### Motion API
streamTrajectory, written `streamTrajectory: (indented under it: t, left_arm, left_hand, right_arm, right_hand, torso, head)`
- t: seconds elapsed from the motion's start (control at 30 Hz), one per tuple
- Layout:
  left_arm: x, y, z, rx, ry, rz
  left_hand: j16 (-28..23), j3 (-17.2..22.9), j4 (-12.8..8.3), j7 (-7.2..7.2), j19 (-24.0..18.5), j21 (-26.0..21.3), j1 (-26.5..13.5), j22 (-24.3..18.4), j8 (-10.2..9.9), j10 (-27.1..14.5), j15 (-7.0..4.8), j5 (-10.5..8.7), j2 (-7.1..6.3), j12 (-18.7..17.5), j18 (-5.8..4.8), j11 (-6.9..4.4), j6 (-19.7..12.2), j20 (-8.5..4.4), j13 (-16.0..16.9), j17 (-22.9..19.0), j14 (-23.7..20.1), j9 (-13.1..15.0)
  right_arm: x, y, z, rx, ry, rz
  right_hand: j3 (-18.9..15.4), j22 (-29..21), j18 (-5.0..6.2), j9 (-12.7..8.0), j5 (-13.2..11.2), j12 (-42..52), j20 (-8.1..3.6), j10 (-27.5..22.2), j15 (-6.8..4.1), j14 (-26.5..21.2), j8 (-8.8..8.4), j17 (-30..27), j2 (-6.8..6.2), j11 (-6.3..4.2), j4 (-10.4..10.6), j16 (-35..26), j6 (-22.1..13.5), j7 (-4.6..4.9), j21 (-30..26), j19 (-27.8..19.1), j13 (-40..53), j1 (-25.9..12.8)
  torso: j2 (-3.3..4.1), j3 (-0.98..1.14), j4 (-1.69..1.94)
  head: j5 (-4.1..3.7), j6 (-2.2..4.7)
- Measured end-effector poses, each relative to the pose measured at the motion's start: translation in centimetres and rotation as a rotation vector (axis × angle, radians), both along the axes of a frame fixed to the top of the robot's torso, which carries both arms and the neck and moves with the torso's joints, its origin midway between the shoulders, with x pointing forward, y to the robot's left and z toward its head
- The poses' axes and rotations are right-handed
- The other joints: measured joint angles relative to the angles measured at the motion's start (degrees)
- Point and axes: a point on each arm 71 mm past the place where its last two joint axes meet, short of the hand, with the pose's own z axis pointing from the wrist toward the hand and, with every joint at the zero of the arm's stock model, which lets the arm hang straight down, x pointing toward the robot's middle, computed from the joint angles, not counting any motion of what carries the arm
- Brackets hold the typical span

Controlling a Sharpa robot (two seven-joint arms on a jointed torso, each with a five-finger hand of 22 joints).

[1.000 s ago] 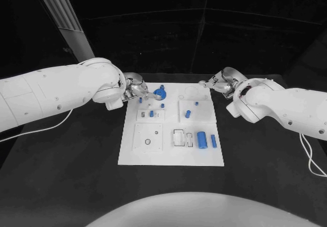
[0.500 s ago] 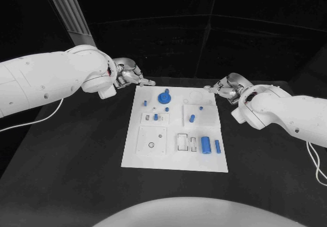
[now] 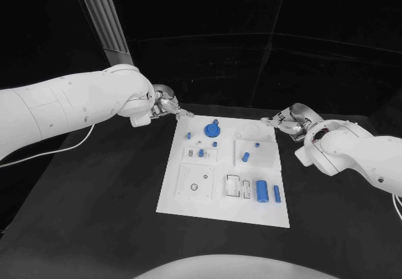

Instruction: Assemble the parts on the task board

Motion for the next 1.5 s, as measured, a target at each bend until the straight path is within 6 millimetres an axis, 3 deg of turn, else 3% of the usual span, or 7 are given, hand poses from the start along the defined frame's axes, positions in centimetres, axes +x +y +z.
streamTrajectory:
  t: [0.43,0.67,0.93,1.13,1.23,1.33,1.5]
  left_arm:
    - [0.0,-1.4,-2.9,0.057,0.106,-0.013]
    - [0.2,-2.2,-3.5,0.069,0.128,-0.026]
    - [0.5,-3.0,-3.7,0.081,0.144,-0.036]
    - [0.7,-3.4,-3.9,0.092,0.161,-0.043]
    - [0.8,-3.4,-4.0,0.099,0.170,-0.044]
    - [0.9,-3.5,-4.1,0.104,0.178,-0.044]
    - [0.9,-3.5,-4.5,0.116,0.196,-0.044]
  left_hand:
    - [0.0,0.0,0.0,0.60,0.0,0.0,-0.8,0.0,-2.2,0.0,0.00,-0.70,1.32,0.0,0.00,0.01,-0.6,0.00,0.0,0.0,0.0,-1.2]
    - [0.0,-0.9,0.1,1.03,0.0,0.0,-1.5,0.0,-3.3,0.0,0.44,-5.10,2.01,0.0,0.00,0.43,-0.6,0.40,0.0,0.0,0.0,-1.9]
    - [0.0,-0.9,0.1,1.02,0.0,0.0,-1.5,0.0,-3.3,0.0,0.44,-5.40,2.01,0.0,0.00,0.43,-0.6,0.40,0.0,0.0,0.0,-2.0]
    - [0.0,-0.9,0.1,1.02,0.0,0.0,-0.4,0.0,-3.9,-0.2,0.44,-5.34,3.14,0.0,0.00,0.64,-0.6,0.40,0.0,0.0,0.0,-2.3]
    - [0.0,-0.9,0.1,1.12,0.0,0.0,0.3,0.0,-4.2,0.0,0.55,-3.74,3.81,0.0,0.00,0.84,-0.5,0.40,0.0,0.0,0.1,-2.5]
    - [0.0,-0.9,0.1,1.22,0.1,0.0,1.8,0.0,-4.6,0.0,0.64,0.49,4.76,0.0,0.00,0.84,-0.4,0.74,0.0,0.0,0.2,-2.8]
    - [0.0,-1.0,-0.1,1.22,0.1,0.0,2.5,0.0,-4.6,0.0,0.64,2.58,5.19,0.0,0.01,0.84,-0.4,0.75,0.0,0.0,0.2,-3.0]
  right_arm:
    - [0.1,0.2,0.1,0.008,-0.018,0.014]
    - [0.1,0.3,0.1,0.009,-0.018,0.015]
    - [0.1,0.4,0.1,0.009,-0.016,0.015]
    - [0.1,0.4,0.1,0.009,-0.015,0.016]
    - [0.1,0.5,0.1,0.010,-0.015,0.017]
    - [0.1,0.5,0.1,0.010,-0.014,0.017]
    - [0.1,0.5,0.1,0.010,-0.013,0.017]
  right_hand:
    - [0.0,0.0,0.00,0.0,0.2,0.0,0.00,0.0,0.00,0.0,0.00,0.0,0.00,0.00,0.0,0.0,0.0,0.00,0.0,0.0,0.0,0.0]
    - [0.0,0.0,0.00,0.0,0.2,0.0,0.00,0.0,0.00,0.0,0.00,0.0,0.00,0.00,0.0,0.0,0.0,0.00,0.0,0.0,0.0,0.0]
    - [0.0,0.0,0.00,0.0,0.2,0.0,0.00,0.0,0.00,0.0,0.00,0.0,0.00,0.00,0.0,0.0,0.0,0.00,0.0,0.0,0.0,0.0]
    - [0.0,0.0,0.00,0.0,0.2,0.0,0.00,0.0,0.00,0.0,0.00,0.0,0.00,0.00,0.0,0.0,0.0,0.00,0.0,0.0,0.0,0.0]
    - [0.0,0.0,0.00,0.0,0.2,0.0,0.00,0.0,0.00,0.0,0.00,0.0,0.01,0.00,0.0,0.0,0.0,0.00,0.0,0.0,0.0,0.0]
    - [0.0,0.0,0.00,0.0,0.2,0.0,0.00,0.0,0.00,0.0,0.24,0.0,0.22,0.00,0.0,0.0,0.0,0.00,0.0,0.0,0.0,0.2]
    - [0.0,0.0,0.00,0.0,0.2,0.0,0.00,0.0,0.00,0.0,0.24,0.0,0.22,0.00,0.0,0.0,0.0,0.00,0.0,0.0,0.0,0.2]
  torso:
    - [-0.06,-0.09,0.01]
    - [-0.04,-0.04,0.01]
    - [-0.02,-0.03,-0.05]
    - [-0.02,0.01,-0.06]
    - [-0.02,0.01,-0.06]
    - [-0.02,0.02,-0.06]
    - [-0.03,0.01,-0.06]
  head:
    - [0.04,0.14]
    - [-0.03,0.03]
    - [-0.48,-0.18]
    - [-0.58,-0.36]
    - [-0.58,-0.46]
    - [-0.58,-0.54]
    - [-0.59,-0.66]
